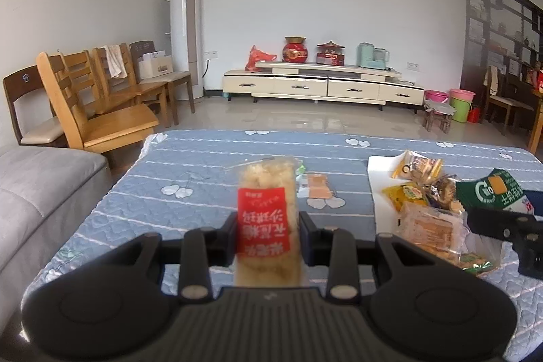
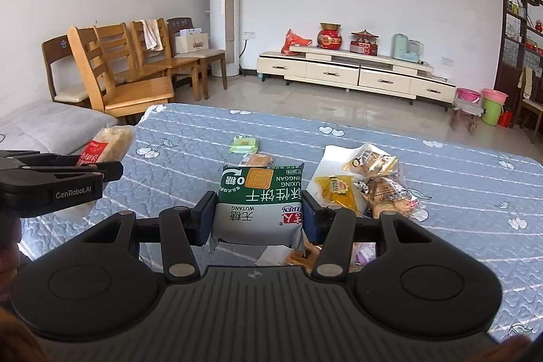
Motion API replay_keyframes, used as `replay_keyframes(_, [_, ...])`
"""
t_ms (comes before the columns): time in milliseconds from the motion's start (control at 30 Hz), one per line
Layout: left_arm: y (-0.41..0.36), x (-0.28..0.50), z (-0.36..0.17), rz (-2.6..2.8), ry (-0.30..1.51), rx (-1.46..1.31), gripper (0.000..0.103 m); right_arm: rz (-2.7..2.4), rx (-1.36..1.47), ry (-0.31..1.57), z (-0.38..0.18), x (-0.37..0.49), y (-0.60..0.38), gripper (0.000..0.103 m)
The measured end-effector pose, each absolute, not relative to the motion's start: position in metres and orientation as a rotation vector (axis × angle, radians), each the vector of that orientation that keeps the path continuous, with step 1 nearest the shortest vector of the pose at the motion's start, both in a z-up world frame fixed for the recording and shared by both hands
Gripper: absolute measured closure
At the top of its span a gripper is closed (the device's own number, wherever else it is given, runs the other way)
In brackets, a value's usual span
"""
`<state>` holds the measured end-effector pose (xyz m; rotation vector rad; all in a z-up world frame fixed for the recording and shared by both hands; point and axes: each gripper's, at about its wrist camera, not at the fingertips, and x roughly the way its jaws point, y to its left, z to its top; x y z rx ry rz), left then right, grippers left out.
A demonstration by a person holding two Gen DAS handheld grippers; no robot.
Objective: Organize snacks
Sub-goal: 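Carry the red-label pack and green biscuit pack over the white tray with both tools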
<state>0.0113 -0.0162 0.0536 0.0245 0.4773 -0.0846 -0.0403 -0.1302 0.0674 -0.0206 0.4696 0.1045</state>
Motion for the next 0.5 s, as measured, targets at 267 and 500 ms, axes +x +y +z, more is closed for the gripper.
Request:
replay_keyframes(267, [-0.032, 0.013, 0.055, -0.127, 0.473, 0.047, 0.069, 0.071, -0.012, 0.459, 0.071, -0.044, -0.139, 0.04])
replay_keyframes(500, [-0.045, 0.015, 0.057, -0.164, 0.468, 0.066, 0.069, 0.037, 0.005, 0.45, 0.073, -0.045, -0.149, 0.04])
